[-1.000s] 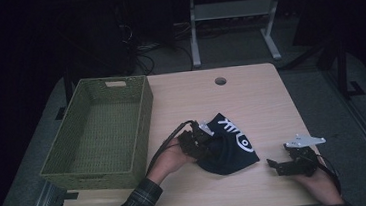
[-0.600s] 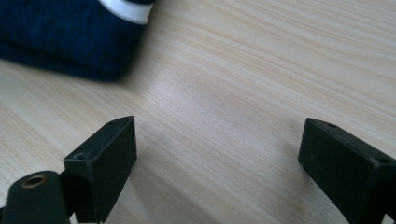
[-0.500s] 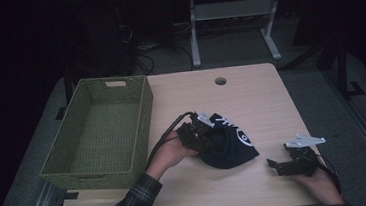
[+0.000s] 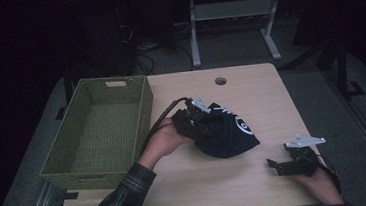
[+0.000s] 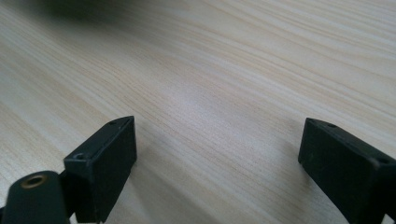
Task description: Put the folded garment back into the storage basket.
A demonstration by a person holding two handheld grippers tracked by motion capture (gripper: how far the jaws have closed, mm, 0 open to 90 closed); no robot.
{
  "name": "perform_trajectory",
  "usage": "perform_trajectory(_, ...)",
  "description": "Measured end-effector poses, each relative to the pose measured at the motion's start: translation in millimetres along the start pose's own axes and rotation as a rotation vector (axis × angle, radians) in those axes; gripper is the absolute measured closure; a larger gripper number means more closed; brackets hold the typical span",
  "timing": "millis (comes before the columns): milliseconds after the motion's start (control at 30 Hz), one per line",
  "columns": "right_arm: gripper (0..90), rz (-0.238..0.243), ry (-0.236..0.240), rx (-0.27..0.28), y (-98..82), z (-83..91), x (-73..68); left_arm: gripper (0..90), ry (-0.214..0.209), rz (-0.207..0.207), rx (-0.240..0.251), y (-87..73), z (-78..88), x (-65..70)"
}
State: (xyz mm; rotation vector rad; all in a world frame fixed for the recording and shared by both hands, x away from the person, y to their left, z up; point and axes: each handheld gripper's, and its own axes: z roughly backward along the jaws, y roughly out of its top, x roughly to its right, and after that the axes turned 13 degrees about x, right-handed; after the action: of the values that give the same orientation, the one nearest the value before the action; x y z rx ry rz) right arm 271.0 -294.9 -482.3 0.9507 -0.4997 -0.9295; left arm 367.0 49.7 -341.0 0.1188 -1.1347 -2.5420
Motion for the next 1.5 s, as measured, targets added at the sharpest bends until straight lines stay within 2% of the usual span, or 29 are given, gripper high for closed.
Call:
perform_trajectory(400, 11.0, -0.002, -0.001, 0.001, 0.0, 0.0, -0.1, 70.0, 0.039, -0.014, 0.015, 20.6, 37.4, -9.7)
perform_trajectory(667, 11.0, -0.006, 0.0, -0.001, 0.0, 0.0, -0.4, 69.9, 0.089, -0.006, 0.031, 23.4, 63.8, -17.9)
perform_trajectory(1067, 11.0, -0.002, 0.0, 0.001, 0.0, -0.1, -0.1, 70.0, 0.165, 0.027, 0.059, 16.3, 105.1, -33.0)
perform_trajectory(1500, 11.0, 0.001, -0.001, 0.001, 0.0, -0.1, 0.1, 70.0, 0.254, 0.086, 0.083, -5.3, 142.4, -48.6)
